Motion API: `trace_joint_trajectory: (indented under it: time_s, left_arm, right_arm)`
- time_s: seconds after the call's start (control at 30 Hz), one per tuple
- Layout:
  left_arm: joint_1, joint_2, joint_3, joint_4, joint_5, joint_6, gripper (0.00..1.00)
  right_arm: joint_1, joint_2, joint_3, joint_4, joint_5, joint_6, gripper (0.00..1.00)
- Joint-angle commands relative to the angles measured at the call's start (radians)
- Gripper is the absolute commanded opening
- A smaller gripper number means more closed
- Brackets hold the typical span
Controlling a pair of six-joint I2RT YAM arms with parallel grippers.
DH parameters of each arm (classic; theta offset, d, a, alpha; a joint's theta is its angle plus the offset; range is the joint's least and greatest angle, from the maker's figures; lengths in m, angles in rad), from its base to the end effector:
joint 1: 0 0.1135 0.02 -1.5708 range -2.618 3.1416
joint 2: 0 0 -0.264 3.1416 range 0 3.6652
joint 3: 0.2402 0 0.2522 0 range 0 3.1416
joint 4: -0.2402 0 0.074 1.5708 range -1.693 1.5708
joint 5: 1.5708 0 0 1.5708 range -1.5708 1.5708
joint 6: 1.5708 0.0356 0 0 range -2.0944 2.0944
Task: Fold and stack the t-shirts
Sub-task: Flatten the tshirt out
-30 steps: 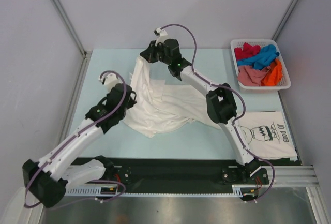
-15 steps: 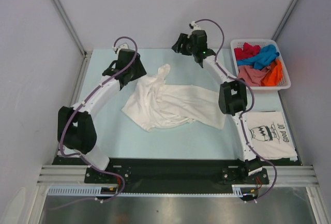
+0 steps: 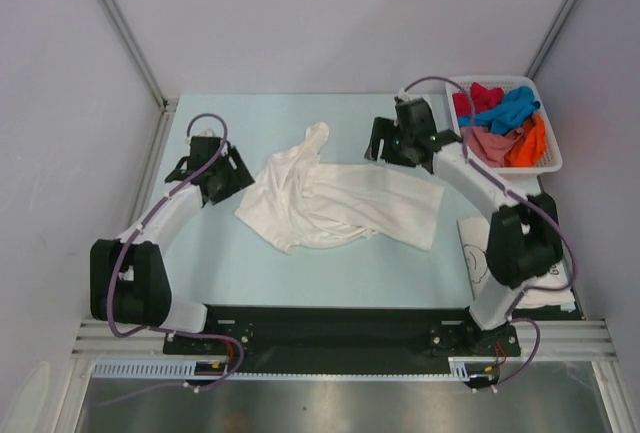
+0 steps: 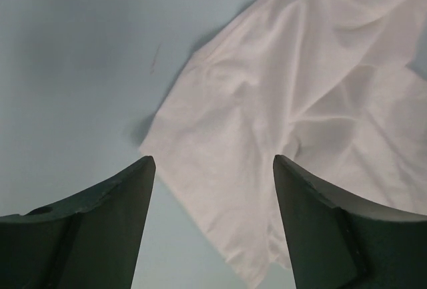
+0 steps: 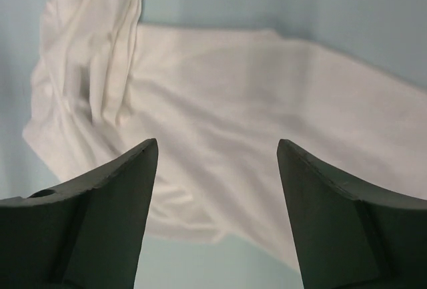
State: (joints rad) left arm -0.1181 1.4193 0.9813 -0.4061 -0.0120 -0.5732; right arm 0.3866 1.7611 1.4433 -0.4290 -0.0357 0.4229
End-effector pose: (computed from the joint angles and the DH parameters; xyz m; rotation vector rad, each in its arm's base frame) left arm 0.2982 -0.0350 0.2430 -0.5552 2.3732 -0.3002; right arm 0.3717 0.1527 0.2787 0.0244 2.3600 0.4449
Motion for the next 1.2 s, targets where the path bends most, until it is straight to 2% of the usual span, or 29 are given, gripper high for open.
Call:
trace_joint_trajectory:
  time_s: [0.0, 0.03, 0.2, 0.3, 0.47, 0.7, 0.93, 0.97, 1.07, 1.1, 1.17]
  left_arm:
    - [0.084, -0.028, -0.073, -0.01, 0.134, 0.024, 0.78]
    - [0.09, -0.026, -0.085, -0.013, 0.135, 0.029, 0.81]
    - [0.103, 0.013, -0.072, -0.072, 0.245, 0.056, 0.9]
    - [0.109, 0.038, -0.049, -0.112, 0.271, 0.09, 0.9]
    - [0.11, 0.098, -0.036, -0.14, 0.208, 0.174, 0.89]
    - [0.11, 0.194, -0.032, -0.097, 0.236, 0.19, 0.84]
    - [0.11, 0.247, 0.007, -0.083, 0.266, 0.191, 0.8]
    - [0.11, 0.25, 0.007, -0.085, 0.28, 0.187, 0.79]
    - [0.11, 0.245, -0.007, -0.085, 0.305, 0.173, 0.64]
    - [0.11, 0.239, -0.01, -0.094, 0.299, 0.171, 0.51]
    - [0.11, 0.213, -0.013, -0.109, 0.279, 0.171, 0.41]
  right_arm:
    - [0.037, -0.187, -0.168, 0.018, 0.011, 0.045, 0.77]
    - [0.038, -0.218, -0.219, -0.002, -0.045, 0.057, 0.78]
    - [0.028, -0.372, -0.368, -0.155, -0.088, 0.043, 0.79]
    - [-0.018, -0.417, -0.466, -0.204, -0.161, 0.05, 0.79]
    - [-0.063, -0.45, -0.544, -0.237, -0.25, 0.067, 0.79]
    - [-0.068, -0.387, -0.512, -0.361, -0.127, 0.031, 0.8]
    - [-0.074, -0.379, -0.56, -0.36, -0.026, 0.017, 0.84]
    - [-0.075, -0.376, -0.579, -0.344, -0.027, 0.022, 0.86]
    - [-0.078, -0.354, -0.589, -0.284, -0.02, 0.019, 0.85]
    - [-0.078, -0.347, -0.587, -0.275, -0.004, 0.019, 0.85]
    - [-0.078, -0.328, -0.593, -0.275, 0.065, 0.023, 0.85]
